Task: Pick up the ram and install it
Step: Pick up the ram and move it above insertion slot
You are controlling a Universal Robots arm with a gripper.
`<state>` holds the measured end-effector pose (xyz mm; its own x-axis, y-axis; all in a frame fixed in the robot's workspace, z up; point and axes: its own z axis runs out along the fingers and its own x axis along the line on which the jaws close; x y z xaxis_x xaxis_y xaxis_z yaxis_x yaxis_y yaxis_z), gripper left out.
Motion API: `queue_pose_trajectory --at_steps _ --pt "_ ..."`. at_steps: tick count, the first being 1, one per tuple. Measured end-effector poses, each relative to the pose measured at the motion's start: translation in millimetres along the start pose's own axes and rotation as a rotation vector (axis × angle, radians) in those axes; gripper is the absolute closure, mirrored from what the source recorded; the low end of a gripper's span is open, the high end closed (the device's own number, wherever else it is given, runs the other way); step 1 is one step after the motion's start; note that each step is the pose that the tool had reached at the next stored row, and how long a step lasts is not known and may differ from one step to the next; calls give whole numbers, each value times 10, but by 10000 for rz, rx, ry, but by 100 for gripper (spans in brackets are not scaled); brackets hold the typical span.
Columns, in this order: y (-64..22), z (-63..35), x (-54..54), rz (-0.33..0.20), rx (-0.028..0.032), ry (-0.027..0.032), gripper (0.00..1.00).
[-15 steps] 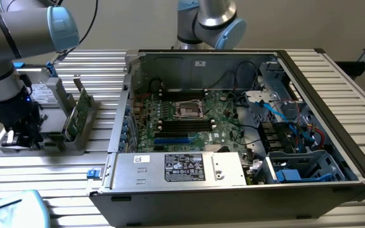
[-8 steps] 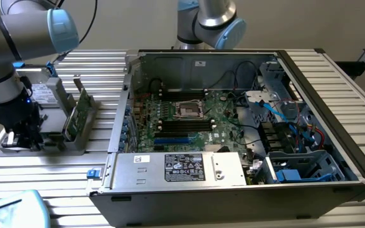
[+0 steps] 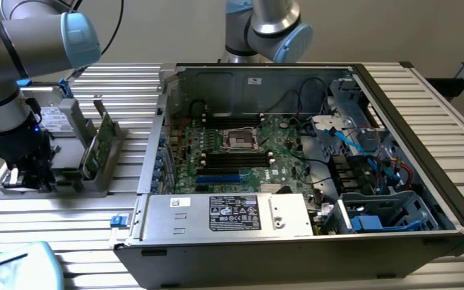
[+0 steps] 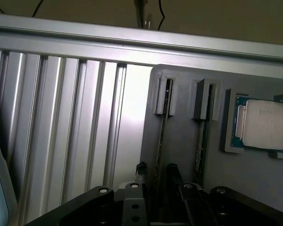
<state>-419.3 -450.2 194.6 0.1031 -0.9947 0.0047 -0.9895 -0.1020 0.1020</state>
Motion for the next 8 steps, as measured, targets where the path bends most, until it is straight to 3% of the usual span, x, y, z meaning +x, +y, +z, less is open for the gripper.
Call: queue_pose_trajectory --at_steps 4,6,8 --pt "0 0 0 0 -1 1 71" --pt "0 0 0 0 -1 1 84" --pt "0 0 0 0 0 0 86"
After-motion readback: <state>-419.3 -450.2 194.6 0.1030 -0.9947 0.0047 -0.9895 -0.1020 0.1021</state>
